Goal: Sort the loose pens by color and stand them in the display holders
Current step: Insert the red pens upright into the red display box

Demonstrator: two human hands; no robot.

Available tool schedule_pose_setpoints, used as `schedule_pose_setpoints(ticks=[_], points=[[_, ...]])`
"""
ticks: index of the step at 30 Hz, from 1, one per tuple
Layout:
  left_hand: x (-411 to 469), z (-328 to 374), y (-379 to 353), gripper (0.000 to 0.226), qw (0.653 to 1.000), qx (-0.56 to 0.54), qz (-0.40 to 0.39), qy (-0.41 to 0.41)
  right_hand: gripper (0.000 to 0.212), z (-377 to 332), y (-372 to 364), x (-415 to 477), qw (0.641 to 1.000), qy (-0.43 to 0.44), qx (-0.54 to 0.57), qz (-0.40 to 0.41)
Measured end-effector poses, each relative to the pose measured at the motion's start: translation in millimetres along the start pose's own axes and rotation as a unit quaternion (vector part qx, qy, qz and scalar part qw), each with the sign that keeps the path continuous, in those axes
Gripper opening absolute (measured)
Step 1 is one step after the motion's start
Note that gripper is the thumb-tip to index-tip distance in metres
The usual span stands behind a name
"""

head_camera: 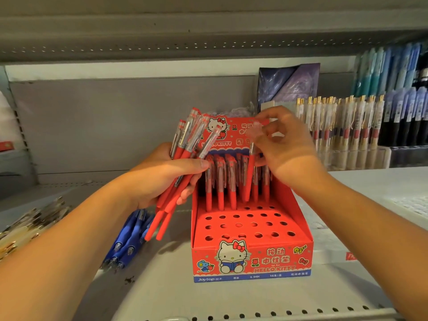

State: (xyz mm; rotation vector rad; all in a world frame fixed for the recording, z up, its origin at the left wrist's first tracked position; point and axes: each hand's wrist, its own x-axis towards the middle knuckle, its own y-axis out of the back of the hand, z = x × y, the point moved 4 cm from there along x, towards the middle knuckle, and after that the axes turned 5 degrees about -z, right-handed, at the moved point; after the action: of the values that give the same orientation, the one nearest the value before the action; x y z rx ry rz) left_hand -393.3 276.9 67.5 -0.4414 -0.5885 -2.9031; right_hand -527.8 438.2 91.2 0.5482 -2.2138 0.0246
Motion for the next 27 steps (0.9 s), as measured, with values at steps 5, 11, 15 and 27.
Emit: schedule_pose_setpoints(ticks=[5, 11, 15, 27], points=[[0.5, -1.2, 1.2, 0.027, 1.000, 0.000, 0.010, 0.002, 0.035, 6.2, -6.5, -2.9, 0.998, 0.011, -0.061, -0.030], [1.8, -2.6, 2.8, 0.027, 1.000, 0.002, 0.020, 0.010, 0.028, 5.8, -7.9, -2.7, 0.995, 0.038, -0.078, -0.039], [1.7, -3.0, 2.9, 0.027, 1.000, 0.003, 0.022, 0.013, 0.024, 4.6, -7.4, -3.5, 0.996, 0.039, -0.076, -0.031], [1.3, -1.9, 1.7, 0.026, 0.999, 0.022, 0.023, 0.008, 0.026, 12.4, -5.9, -6.9, 0.941, -0.068, -0.314, -0.103]])
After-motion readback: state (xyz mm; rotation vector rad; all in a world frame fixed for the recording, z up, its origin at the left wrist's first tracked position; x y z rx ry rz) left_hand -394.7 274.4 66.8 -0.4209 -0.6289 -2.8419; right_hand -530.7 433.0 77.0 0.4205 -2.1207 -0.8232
